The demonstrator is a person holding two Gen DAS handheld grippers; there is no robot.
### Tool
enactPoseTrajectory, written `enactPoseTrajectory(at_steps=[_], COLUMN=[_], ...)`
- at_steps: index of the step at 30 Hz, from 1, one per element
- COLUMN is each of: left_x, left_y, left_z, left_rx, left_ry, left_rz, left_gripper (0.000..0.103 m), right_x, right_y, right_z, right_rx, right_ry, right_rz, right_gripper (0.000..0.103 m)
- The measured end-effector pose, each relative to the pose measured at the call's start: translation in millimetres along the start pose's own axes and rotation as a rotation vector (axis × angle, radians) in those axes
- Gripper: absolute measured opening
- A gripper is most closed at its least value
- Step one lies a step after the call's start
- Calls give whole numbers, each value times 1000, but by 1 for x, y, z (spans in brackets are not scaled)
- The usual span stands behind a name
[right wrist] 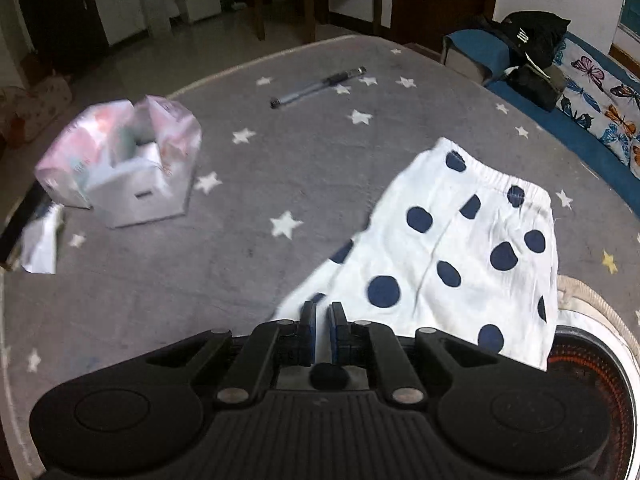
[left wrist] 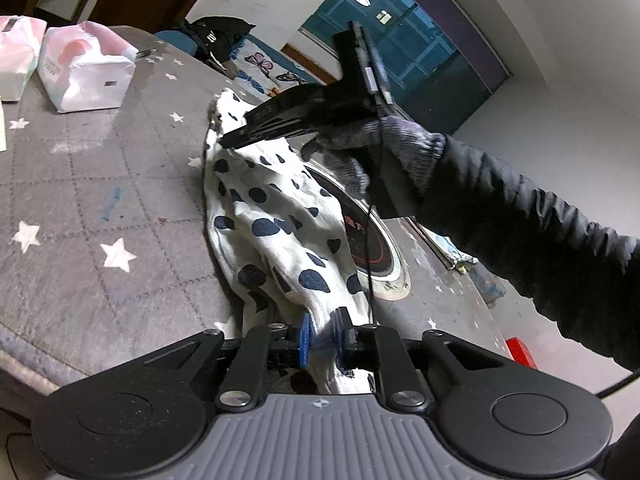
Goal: Fold clothes
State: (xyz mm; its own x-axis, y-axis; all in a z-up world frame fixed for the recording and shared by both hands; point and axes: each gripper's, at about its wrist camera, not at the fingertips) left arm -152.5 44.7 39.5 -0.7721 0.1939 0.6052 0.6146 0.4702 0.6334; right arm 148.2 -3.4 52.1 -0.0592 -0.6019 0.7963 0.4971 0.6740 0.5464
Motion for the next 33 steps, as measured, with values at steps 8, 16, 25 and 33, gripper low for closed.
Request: enactPoseTrajectory(at_steps=[8, 16, 25, 33], left_x=[16, 27, 16, 15], left_y=[-6, -17, -27, -28], left_z=[6, 13, 7, -1], left_rx=[15, 46, 64, 110], left_ry=[21, 72, 44, -23], left_rz=[-19, -17, 59, 122], left_gripper=[31, 32, 43, 8], right_x=[51, 89, 124, 134], right_y=[-26, -80, -148, -177], right_z=[31, 56, 81, 106], right_rx=[77, 146, 183, 246], right_ry=[42, 68, 103, 135], right_rz=[-6, 30, 48, 37], right_gripper=[17, 23, 32, 35])
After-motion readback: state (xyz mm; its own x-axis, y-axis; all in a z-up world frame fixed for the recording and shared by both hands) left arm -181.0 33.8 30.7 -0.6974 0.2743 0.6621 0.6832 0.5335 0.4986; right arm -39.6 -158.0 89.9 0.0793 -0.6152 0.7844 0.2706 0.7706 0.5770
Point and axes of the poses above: each gripper's, at about its wrist camera, not at the fingertips, and x roughly against the way its jaws point, z to its left, y to its top, and after that the axes turned 15 degrees about y, right-handed
